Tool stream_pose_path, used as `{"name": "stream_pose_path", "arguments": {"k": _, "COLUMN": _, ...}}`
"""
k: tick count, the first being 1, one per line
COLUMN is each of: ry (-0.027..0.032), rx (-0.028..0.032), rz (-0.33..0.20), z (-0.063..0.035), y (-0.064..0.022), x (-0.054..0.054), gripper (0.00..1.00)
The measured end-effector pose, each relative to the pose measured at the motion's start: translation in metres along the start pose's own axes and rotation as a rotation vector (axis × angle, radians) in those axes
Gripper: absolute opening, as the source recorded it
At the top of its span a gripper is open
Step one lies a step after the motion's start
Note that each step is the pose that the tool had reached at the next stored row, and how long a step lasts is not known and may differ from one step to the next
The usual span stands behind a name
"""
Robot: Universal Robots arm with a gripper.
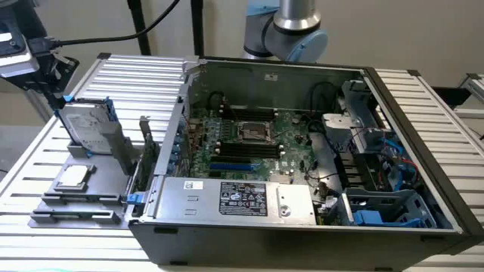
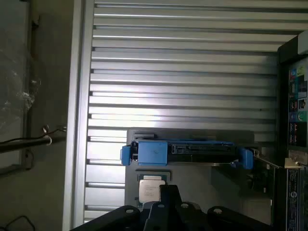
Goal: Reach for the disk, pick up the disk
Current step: 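Reach for the disk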
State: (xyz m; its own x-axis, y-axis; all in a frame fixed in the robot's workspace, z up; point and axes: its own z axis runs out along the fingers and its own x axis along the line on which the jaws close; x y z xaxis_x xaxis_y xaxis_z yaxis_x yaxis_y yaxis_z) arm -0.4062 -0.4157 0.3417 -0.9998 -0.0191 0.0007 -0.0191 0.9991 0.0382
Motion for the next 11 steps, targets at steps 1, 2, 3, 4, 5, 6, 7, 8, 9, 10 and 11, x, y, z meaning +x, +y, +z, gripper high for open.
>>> {"name": "stream_pose_path", "arguments": {"k": 1, "ry": 0.0, "rx": 0.0, "rz": 0.0, "z": 0.0, "y": 0.0, "x": 0.0, "gripper": 0.11}}
{"name": "stream_pose_path", "arguments": {"k": 2, "ry": 0.0, "rx": 0.0, "rz": 0.0, "z": 0.0, "y": 0.0, "x": 0.0, "gripper": 0.11}}
{"name": "stream_pose_path", "arguments": {"k": 3, "ry": 0.0, "rx": -0.0001, "rz": 0.0, "z": 0.0, "y": 0.0, "x": 0.0, "gripper": 0.11}}
{"name": "stream_pose_path", "arguments": {"k": 4, "ry": 0.0, "rx": 0.0, "rz": 0.0, "z": 0.0, "y": 0.0, "x": 0.0, "gripper": 0.11}}
{"name": "stream_pose_path", "arguments": {"k": 5, "ry": 0.0, "rx": 0.0, "rz": 0.0, "z": 0.0, "y": 0.0, "x": 0.0, "gripper": 0.11}}
{"name": "stream_pose_path", "arguments": {"k": 6, "ry": 0.0, "rx": 0.0, "rz": 0.0, "z": 0.0, "y": 0.0, "x": 0.0, "gripper": 0.11}}
{"name": "stream_pose_path", "arguments": {"k": 7, "ry": 0.0, "rx": 0.0, "rz": 0.0, "z": 0.0, "y": 0.0, "x": 0.0, "gripper": 0.11}}
{"name": "stream_pose_path", "arguments": {"k": 8, "ry": 0.0, "rx": 0.0, "rz": 0.0, "z": 0.0, "y": 0.0, "x": 0.0, "gripper": 0.11}}
{"name": "stream_pose_path", "arguments": {"k": 9, "ry": 0.0001, "rx": 0.0, "rz": 0.0, "z": 0.0, "y": 0.0, "x": 0.0, "gripper": 0.11}}
{"name": "stream_pose_path", "arguments": {"k": 10, "ry": 0.0, "rx": 0.0, "rz": 0.0, "z": 0.0, "y": 0.0, "x": 0.0, "gripper": 0.11}}
{"name": "stream_pose_path", "arguments": {"k": 11, "ry": 0.0, "rx": -0.0001, "rz": 0.0, "z": 0.0, "y": 0.0, "x": 0.0, "gripper": 0.11}}
